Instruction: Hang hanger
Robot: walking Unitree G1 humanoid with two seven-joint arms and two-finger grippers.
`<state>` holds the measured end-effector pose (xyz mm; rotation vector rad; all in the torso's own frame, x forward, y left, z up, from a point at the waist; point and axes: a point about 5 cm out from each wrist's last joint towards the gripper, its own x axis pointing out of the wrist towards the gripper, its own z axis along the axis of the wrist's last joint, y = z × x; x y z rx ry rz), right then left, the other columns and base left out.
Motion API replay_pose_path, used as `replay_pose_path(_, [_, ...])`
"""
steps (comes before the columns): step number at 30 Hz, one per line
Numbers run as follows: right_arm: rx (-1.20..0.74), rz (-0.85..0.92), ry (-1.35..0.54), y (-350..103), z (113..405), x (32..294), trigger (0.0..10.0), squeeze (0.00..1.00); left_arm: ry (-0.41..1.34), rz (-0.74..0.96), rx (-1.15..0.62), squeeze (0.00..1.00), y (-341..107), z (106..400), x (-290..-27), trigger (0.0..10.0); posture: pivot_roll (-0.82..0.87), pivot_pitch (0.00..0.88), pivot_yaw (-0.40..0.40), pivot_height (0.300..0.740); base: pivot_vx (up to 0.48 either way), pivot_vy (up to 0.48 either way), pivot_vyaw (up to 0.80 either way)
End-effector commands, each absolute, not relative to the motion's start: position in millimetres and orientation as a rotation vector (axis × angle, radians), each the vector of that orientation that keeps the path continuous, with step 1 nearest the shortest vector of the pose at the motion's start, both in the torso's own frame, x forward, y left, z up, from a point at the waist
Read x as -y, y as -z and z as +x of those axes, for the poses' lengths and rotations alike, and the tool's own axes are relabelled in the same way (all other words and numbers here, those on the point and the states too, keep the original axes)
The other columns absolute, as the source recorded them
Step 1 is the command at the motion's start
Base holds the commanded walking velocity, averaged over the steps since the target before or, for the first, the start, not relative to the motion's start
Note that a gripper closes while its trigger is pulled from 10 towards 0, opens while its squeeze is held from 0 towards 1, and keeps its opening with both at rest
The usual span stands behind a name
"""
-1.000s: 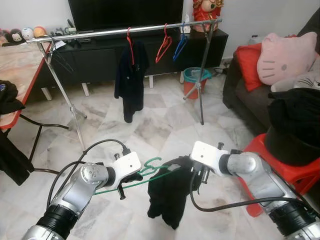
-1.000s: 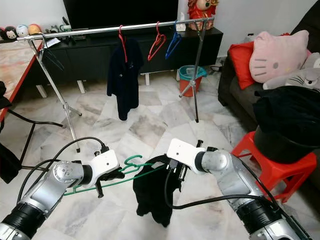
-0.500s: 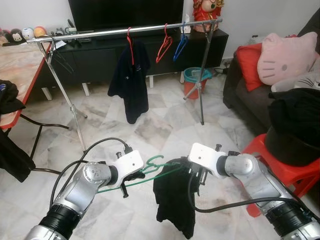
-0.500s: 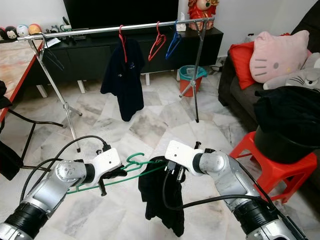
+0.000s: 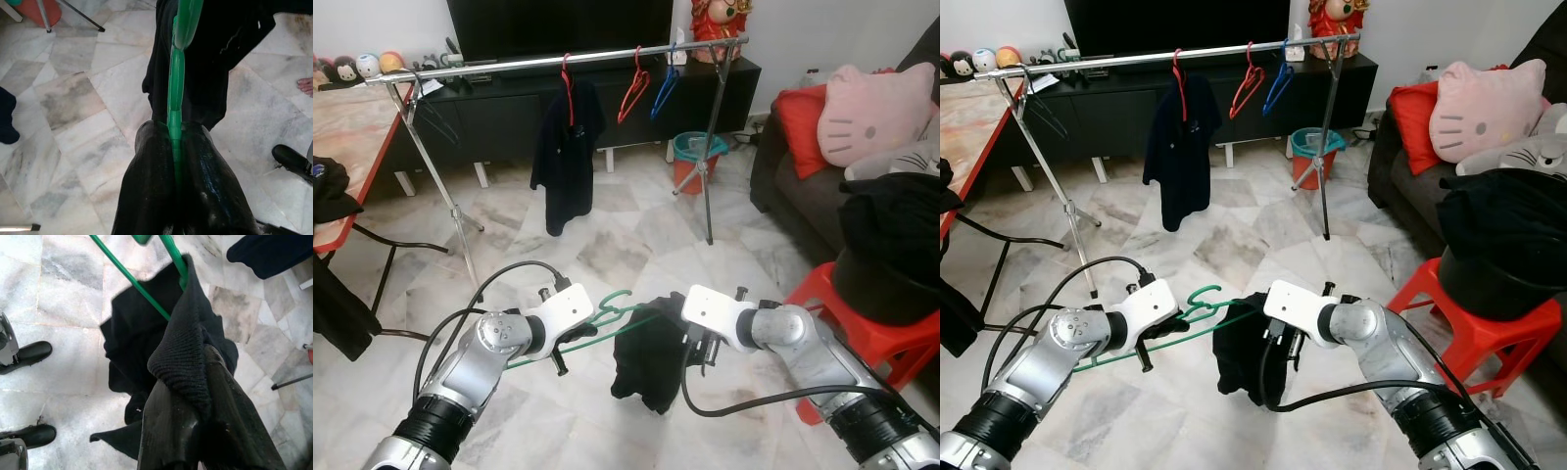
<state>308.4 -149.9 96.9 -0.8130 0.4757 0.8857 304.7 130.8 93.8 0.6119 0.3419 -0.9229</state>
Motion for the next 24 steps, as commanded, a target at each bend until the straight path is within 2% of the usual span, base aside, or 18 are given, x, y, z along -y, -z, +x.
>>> replay_pose_path(1, [-0.432, -0.813, -0.922, -106, 308, 142, 10.0, 0.0, 0.897, 0.599, -0.302, 0.0, -104, 312, -130, 10.0, 0.09, 0.0, -0.003, 0.74, 0.0, 0.0, 0.0])
replay_pose_path(6, [-0.366, -0.793, -0.969, -119, 306, 131, 10.0, 0.0, 0.928, 0.573, -0.288, 0.0, -104, 311, -123, 10.0, 0.09, 0.0, -0.003, 0.74, 0.0, 0.0, 0.0])
replay_pose_path(11, [-0.351, -0.786, -0.963, -125, 307, 133, 10.0, 0.0, 0.971, 0.546, -0.279, 0.0, -103, 307, -114, 10.0, 0.08, 0.0, -0.003, 0.74, 0.0, 0.0, 0.0])
replay_pose_path(19, [-0.198, -0.627, -1.035, -152, 302, 115, 10.0, 0.0, 1.121, 0.435, -0.276, 0.0, -107, 292, -107, 10.0, 0.09, 0.0, 0.0, 0.74, 0.0, 0.0, 0.0])
replay_pose_path(22, [-0.159, -0.563, -1.069, -159, 300, 109, 10.0, 0.0, 1.108, 0.412, -0.266, 0.0, -110, 293, -107, 10.0, 0.09, 0.0, -0.002, 0.74, 0.0, 0.0, 0.0])
replay_pose_path(24, [-0.162, -0.541, -1.024, -158, 304, 111, 10.0, 0.0, 1.009, 0.478, -0.263, 0.0, -109, 304, -114, 10.0, 0.09, 0.0, -0.002, 0.74, 0.0, 0.0, 0.0])
